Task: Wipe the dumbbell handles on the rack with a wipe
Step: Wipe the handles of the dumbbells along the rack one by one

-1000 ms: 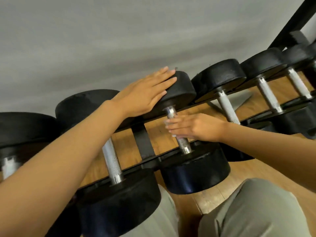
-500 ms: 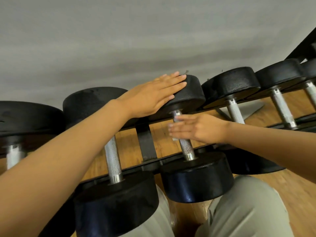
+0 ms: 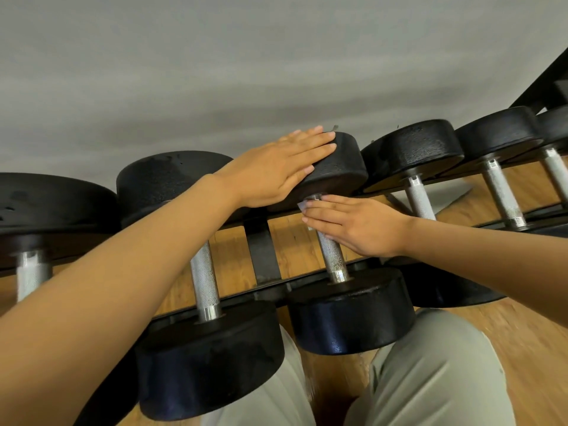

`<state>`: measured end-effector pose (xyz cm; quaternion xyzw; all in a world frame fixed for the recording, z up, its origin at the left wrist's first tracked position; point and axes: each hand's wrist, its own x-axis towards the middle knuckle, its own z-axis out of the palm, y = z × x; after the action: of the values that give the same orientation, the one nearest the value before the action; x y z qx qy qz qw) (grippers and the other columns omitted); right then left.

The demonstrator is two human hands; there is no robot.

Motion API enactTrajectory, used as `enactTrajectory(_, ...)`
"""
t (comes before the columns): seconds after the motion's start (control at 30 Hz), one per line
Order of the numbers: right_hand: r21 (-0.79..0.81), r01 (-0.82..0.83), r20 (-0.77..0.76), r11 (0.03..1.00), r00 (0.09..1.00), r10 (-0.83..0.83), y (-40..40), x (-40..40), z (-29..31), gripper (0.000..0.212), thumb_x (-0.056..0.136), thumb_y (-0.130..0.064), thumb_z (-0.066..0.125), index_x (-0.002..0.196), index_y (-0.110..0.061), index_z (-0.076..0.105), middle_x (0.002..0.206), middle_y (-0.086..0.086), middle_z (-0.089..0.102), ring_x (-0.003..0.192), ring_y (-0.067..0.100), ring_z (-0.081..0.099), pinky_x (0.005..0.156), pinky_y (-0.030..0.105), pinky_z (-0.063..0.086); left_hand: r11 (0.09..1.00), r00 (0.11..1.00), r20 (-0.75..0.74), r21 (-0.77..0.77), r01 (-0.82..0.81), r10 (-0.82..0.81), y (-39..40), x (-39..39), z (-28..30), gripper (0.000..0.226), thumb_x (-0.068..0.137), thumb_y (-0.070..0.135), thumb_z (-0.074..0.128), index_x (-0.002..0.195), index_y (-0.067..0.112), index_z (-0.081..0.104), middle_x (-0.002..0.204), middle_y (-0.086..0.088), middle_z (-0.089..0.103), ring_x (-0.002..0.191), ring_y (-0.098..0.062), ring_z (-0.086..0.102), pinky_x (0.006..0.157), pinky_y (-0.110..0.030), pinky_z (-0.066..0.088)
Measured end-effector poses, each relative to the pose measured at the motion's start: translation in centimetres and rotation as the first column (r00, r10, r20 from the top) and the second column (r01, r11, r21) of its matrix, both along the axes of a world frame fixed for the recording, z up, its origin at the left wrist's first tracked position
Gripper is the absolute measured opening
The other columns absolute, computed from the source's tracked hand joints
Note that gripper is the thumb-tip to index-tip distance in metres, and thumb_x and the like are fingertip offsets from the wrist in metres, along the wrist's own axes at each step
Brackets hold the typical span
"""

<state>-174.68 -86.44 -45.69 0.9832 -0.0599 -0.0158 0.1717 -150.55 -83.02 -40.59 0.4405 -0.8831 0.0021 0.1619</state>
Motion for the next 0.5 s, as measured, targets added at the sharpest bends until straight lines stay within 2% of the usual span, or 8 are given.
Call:
enactTrajectory(0.1, 0.064, -0.03, -0.016, 0.997, 0.999, 0.031, 0.3, -0.4, 0.0, 0.047, 0.101, -0.026, 0.032, 0.14, -0.008, 0.051, 0.146, 0.01, 0.049, 0.139, 0.022, 0.04, 0.119, 0.034, 0.016, 1.0, 1.0, -0.01, 0.006, 0.0, 0.0, 0.2, -0.1, 0.1, 0.051, 0.106, 0.026, 0.025, 0.156, 0.013, 0.023, 0.164, -0.001, 0.016, 0.15, -0.009, 0.003, 0.118, -0.013, -0.007)
enactTrajectory(0.2, 0.176, -0.116, -0.107, 0.977, 0.985, 0.136, 0.8, -1.7, 0.1, 0.046, 0.103, -0.031, 0.032, 0.143, -0.016, 0.048, 0.151, 0.0, 0.041, 0.145, 0.012, 0.027, 0.121, 0.033, 0.011, 1.0, 1.0, -0.018, 0.004, 0.003, -0.003, 0.2, -0.2, 0.1, 0.051, 0.106, 0.026, 0.025, 0.156, 0.012, 0.024, 0.164, -0.002, 0.017, 0.15, -0.01, 0.003, 0.118, -0.014, -0.007)
enactTrajectory(0.27, 0.218, -0.175, -0.132, 0.96, 0.97, 0.207, 0.6, -2.0, 0.5, 0.044, 0.104, -0.033, 0.034, 0.144, -0.019, 0.048, 0.151, -0.003, 0.042, 0.145, 0.009, 0.025, 0.121, 0.035, 0.013, 1.0, 1.0, -0.018, 0.003, 0.0, 0.0, 0.2, -0.1, 0.0, 0.052, 0.106, 0.026, 0.024, 0.155, 0.012, 0.024, 0.164, -0.002, 0.017, 0.149, -0.009, 0.003, 0.118, -0.014, -0.007)
enactTrajectory(0.37, 0.132, -0.244, -0.102, 0.961, 0.961, 0.258, -0.6, -1.2, 0.9, 0.042, 0.104, -0.032, 0.035, 0.139, -0.018, 0.054, 0.145, -0.001, 0.051, 0.14, 0.012, 0.037, 0.118, 0.04, 0.023, 1.0, 1.0, -0.015, 0.005, -0.002, 0.002, 0.2, -0.2, 0.0, 0.052, 0.106, 0.027, 0.024, 0.155, 0.013, 0.024, 0.164, -0.001, 0.017, 0.149, -0.008, 0.003, 0.118, -0.014, -0.007)
enactTrajectory(0.5, 0.036, -0.199, 0.039, 0.979, 0.98, 0.197, -1.4, 0.5, 0.7, 0.046, 0.108, -0.028, 0.026, 0.13, -0.01, 0.062, 0.132, 0.005, 0.062, 0.127, 0.019, 0.054, 0.114, 0.043, 0.031, 1.0, 1.0, -0.005, 0.011, -0.007, 0.007, 0.2, -0.2, 0.2, 0.052, 0.106, 0.027, 0.024, 0.155, 0.013, 0.023, 0.164, -0.001, 0.016, 0.148, -0.007, 0.001, 0.117, -0.013, -0.007)
